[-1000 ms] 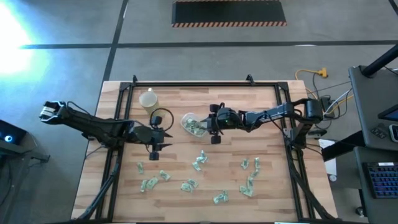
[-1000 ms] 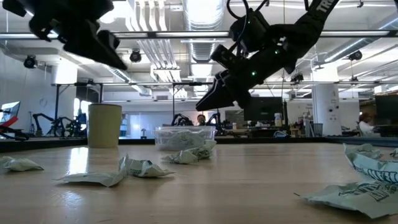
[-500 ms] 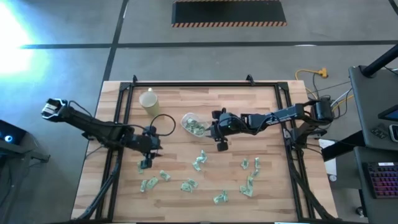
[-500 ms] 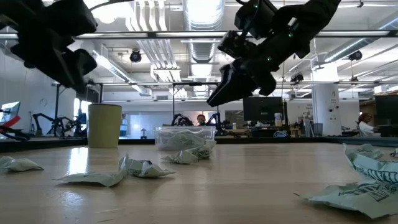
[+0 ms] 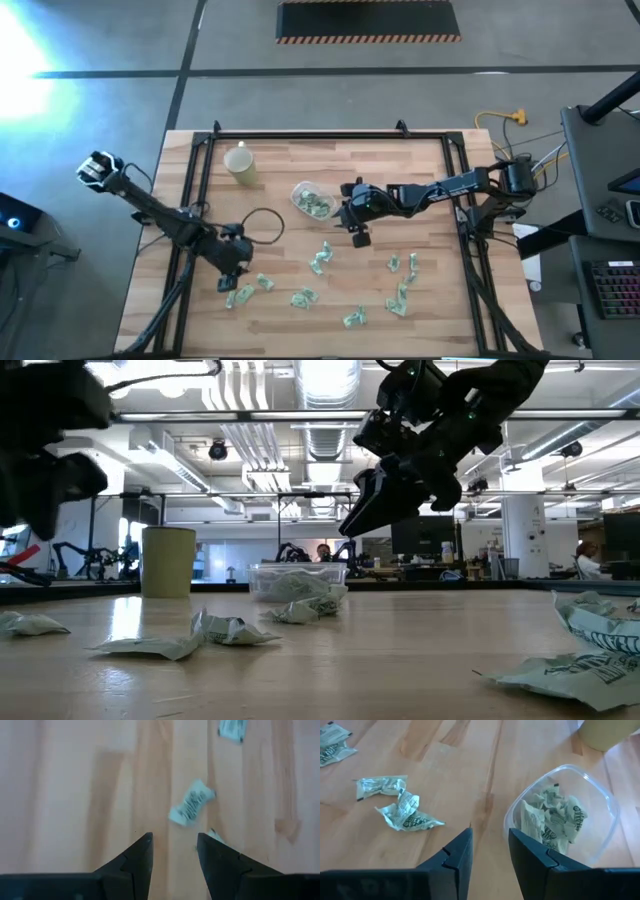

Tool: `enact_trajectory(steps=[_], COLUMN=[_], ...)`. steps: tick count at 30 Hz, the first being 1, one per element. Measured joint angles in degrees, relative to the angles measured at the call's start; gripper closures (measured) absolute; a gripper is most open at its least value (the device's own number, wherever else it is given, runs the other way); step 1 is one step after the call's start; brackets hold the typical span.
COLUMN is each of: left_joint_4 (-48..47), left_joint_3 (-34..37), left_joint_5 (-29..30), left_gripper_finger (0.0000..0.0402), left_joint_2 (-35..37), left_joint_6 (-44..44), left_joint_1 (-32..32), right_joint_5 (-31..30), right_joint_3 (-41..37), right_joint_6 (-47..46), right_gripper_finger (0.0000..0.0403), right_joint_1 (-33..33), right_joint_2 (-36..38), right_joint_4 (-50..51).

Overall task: Pick and place Stevia / Truvia into bins
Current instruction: Put the stevia packet into the transparent container

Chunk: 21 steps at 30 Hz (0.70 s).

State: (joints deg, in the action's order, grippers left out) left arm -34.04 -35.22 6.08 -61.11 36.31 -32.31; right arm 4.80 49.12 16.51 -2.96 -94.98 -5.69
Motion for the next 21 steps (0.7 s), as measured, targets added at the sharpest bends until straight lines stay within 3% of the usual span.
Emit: enact_trajectory(steps=[6,11,21], left_joint_4=[-0.4,-6.8,-13.5], left_joint_3=[-0.2,-3.4,-8.1], left_joint_5=[-4.4,-5.0,-3.6], left_gripper_finger=[0.0265,0.0265,0.0265], left_joint_2=[-6.8,-11.7,-18.8], left_joint_6=[9.6,15.9,16.9], left_joint_1=[-4.9,-7.9,-10.7], right_joint_5=[0.2,0.2,0.2], right_joint_3=[0.0,0.0,0.0], right_joint_6=[0.0,-0.3,-1.5], right_gripper_finger=[0.0287,0.0292,0.0291], right_joint_1=[0.1,0.1,0.1], right_joint_2=[0.0,0.0,0.0], right_joint_4=[0.0,0.2,1.0])
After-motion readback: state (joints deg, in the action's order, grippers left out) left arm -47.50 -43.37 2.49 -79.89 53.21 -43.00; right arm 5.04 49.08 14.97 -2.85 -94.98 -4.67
